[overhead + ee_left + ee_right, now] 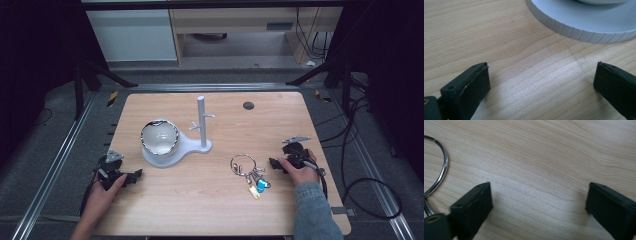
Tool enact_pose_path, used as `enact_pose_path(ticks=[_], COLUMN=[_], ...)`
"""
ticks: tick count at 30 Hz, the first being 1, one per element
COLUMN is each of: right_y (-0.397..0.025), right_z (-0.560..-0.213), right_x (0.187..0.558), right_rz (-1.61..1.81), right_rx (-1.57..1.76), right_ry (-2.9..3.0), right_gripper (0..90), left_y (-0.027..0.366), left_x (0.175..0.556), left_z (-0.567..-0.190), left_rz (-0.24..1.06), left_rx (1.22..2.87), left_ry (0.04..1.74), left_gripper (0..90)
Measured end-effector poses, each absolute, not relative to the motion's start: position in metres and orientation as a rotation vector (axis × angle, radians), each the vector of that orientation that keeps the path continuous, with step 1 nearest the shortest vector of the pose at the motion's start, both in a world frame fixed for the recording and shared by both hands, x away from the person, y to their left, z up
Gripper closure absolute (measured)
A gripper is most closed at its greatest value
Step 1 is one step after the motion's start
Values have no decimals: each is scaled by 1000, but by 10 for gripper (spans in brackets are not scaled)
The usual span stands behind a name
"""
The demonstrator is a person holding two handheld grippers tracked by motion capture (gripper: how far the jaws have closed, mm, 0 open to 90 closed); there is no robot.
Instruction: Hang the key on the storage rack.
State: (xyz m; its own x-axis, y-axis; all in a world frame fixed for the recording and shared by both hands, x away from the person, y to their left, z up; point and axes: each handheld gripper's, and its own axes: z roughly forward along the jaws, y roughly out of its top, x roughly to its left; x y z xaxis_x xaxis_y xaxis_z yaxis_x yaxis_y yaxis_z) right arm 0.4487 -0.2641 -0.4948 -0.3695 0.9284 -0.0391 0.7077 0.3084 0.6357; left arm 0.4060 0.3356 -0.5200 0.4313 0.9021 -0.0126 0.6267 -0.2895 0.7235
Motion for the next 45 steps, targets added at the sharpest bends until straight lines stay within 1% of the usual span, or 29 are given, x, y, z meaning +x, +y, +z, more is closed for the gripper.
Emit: enact_pose_path(ticks=[7,9,10,13,15,16,23,24,25,30,32,33,45], right_y=[-266,-267,-269,-268,-267,-265,-257,-256,-254,-246,-243,-242,-217], right_z=[-475,-473,-469,-466,-465,-463,-454,-453,-452,-448,-447,-446,-454], right_x=[442,441,439,438,438,437,433,433,431,430,429,429,425], right_rz=[714,718,739,743,734,722,718,715,713,711,726,727,664], right_rx=[1400,1396,1384,1380,1372,1360,1328,1322,1304,1262,1241,1226,1025], right_ry=[2255,2259,2281,2317,2329,2347,2421,2429,2448,2493,2509,2517,2649], right_gripper=[209,214,263,316,326,363,431,449,485,566,626,642,711], left_y=[336,336,336,336,336,336,335,335,335,335,335,335,335], left_x=[407,407,407,407,407,407,407,408,408,408,408,408,408], left_z=[-520,-520,-520,-520,-520,-520,-520,-520,-520,-520,-520,-520,-520], left_rz=[535,535,535,534,534,535,538,539,539,539,539,540,540], left_rx=[2028,2030,2030,2029,2031,2030,2030,2028,2028,2028,2028,2028,2028], left_ry=[1281,1280,1279,1280,1280,1281,1285,1287,1287,1287,1287,1287,1287], left_gripper=[0,0,0,0,0,0,0,0,0,0,0,0,0])
